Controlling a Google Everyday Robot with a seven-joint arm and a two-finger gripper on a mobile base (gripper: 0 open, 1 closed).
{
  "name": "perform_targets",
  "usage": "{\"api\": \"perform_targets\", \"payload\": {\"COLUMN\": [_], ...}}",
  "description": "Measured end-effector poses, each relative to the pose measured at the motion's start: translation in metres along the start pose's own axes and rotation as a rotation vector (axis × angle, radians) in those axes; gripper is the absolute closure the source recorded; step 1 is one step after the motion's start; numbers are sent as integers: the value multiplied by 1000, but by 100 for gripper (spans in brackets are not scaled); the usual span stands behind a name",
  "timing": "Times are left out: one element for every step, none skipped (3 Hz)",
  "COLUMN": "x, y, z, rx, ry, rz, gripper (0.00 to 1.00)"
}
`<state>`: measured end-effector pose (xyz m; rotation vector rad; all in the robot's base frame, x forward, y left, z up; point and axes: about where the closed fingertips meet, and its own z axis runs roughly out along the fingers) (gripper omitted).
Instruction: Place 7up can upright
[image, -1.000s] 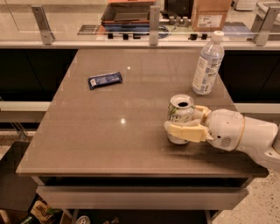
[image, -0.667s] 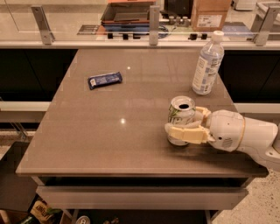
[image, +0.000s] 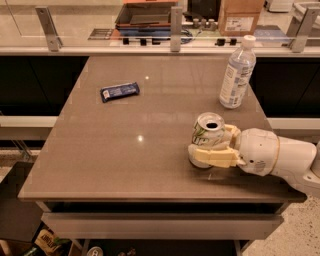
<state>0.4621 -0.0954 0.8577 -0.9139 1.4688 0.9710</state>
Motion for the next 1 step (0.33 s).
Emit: {"api": "perform_targets", "payload": {"x": [-2], "y": [0], "z": [0], "rx": [0], "ry": [0], "rz": [0], "gripper": [36]}}
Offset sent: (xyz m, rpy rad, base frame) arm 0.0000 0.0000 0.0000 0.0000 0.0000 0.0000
